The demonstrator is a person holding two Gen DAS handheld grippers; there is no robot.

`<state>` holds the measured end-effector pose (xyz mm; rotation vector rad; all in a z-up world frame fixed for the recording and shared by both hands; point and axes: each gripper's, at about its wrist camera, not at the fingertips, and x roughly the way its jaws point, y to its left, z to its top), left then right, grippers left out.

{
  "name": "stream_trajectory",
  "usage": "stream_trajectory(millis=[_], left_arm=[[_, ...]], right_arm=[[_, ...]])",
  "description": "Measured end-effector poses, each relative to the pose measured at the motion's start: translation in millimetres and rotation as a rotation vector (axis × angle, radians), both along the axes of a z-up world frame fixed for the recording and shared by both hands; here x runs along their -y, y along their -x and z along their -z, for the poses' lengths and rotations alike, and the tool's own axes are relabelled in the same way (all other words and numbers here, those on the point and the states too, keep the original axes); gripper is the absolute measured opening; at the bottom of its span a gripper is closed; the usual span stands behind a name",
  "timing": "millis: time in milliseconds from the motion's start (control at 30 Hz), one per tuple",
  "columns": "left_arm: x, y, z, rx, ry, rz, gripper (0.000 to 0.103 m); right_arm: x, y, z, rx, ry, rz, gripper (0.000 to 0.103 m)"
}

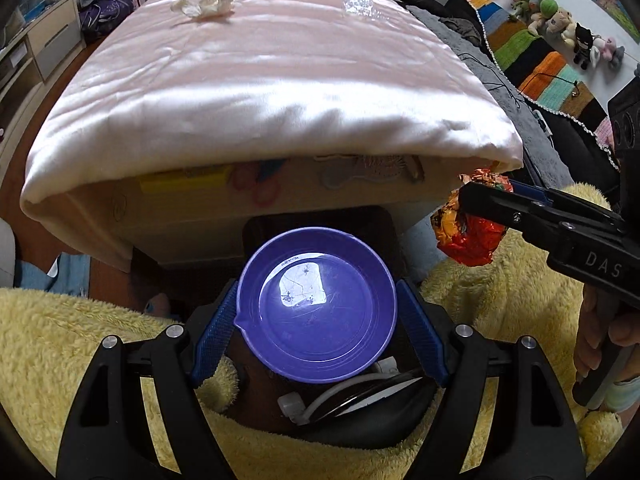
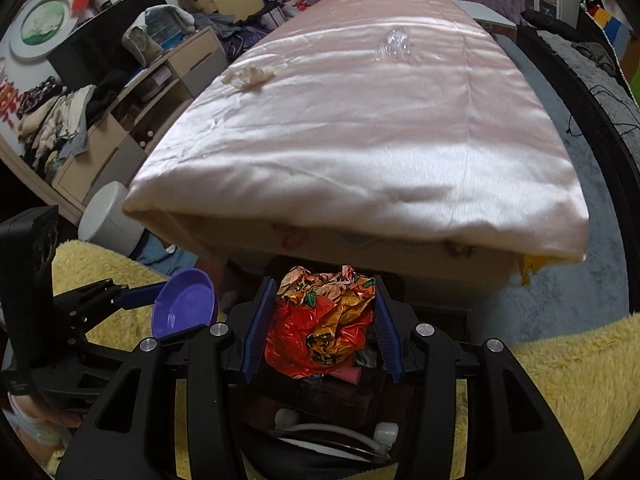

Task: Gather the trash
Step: 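Lower the purple dish and red bag into the black bin and open both tools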

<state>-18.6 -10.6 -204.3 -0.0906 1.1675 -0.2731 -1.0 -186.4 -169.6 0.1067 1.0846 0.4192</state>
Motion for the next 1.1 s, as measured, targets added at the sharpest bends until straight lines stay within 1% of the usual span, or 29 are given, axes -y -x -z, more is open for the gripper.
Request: stream_trajectory(millis=[100,267,467,667,700,767,800,867,967,1100], left_arm=[[2,1,13,-0.034,0.011,0.005,0.074],[3,2,24,-0.056,0.012,0.015,0.074],[4,0,31,-0.076,-0.005,0.007,0.074],[3,-2,36,-0.098,0.001,0.021,0.074],[3,-2,36,-0.099,0.0,0.022,0.074],[3,-2,36,-0.099,-0.001,0.021,0.077],[4,-3,35,-0.099,-0.001,0.02,0.079],[3,-3,35,-0.099,-0.002,0.016,0.086],[3,-3,34,-0.097,-0.001,0.016,0.092],[0,-5,27,-0.073,-0.018,0.008,0.095]], right_arm=[[-1,0,17,-0.038,0.004,0.009,0.049],[-9,3,31,-0.069,0.016,-0.013,0.049],[-11,0,35,-0.082,0.02,-0.012,0.049],[-13,-2,34,-0.097,0.009,-0.012,0.053],[-13,-2,35,-0.098,0.01,-0.012,0.055],[-14,-4,35,-0.1,0.008,-0.009,0.063],[-13,-3,34,-0.1,0.005,-0.004,0.069],[-11,-4,33,-0.097,0.0,0.007,0.072],[-7,-7,31,-0.095,-0.006,0.024,0.077],[2,-12,21,-0.073,-0.009,0.058,0.088]])
